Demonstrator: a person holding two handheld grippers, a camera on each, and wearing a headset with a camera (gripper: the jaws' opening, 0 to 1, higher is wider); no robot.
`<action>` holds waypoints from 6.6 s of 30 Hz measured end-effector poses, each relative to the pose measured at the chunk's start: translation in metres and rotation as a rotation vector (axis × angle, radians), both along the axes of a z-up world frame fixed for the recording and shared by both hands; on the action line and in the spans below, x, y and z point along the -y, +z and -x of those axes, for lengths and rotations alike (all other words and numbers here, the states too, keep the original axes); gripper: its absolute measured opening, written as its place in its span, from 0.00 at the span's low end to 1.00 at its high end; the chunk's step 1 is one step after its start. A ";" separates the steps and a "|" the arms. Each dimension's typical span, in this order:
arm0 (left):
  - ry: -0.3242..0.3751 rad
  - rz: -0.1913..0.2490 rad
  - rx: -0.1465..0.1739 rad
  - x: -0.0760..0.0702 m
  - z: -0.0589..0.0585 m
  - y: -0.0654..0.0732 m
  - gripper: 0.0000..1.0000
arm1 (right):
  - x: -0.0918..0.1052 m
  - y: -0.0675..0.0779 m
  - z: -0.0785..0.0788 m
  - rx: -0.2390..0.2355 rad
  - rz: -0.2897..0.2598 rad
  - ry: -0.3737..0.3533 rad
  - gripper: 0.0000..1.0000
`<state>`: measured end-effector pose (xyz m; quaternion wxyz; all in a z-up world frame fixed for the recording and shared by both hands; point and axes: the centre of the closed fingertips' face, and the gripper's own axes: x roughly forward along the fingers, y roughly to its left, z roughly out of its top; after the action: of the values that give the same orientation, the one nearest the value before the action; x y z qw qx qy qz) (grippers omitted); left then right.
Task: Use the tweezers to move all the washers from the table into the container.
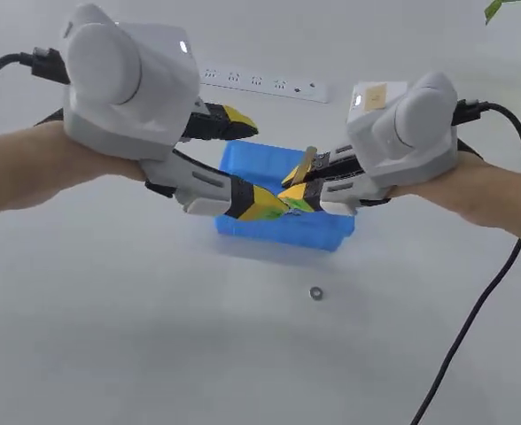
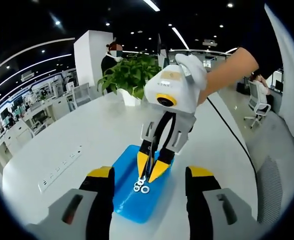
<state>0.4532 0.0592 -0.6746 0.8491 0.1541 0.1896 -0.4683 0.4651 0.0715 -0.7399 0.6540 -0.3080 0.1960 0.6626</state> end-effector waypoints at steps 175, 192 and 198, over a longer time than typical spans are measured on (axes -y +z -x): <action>-0.202 -0.099 0.032 0.089 0.069 -0.032 0.06 | 0.146 -0.035 0.134 -0.299 -0.185 -0.375 0.90; -0.207 -0.087 -0.023 0.089 0.067 -0.033 0.06 | 0.100 -0.021 0.114 -0.273 -0.201 -0.255 0.81; -0.211 -0.087 -0.033 0.091 0.064 -0.034 0.06 | 0.077 -0.023 0.107 -0.273 -0.192 -0.189 0.74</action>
<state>0.3892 -0.0318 -0.7085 0.7844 0.2023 0.2062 -0.5488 0.3578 -0.0055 -0.7634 0.7070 -0.1316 0.2467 0.6496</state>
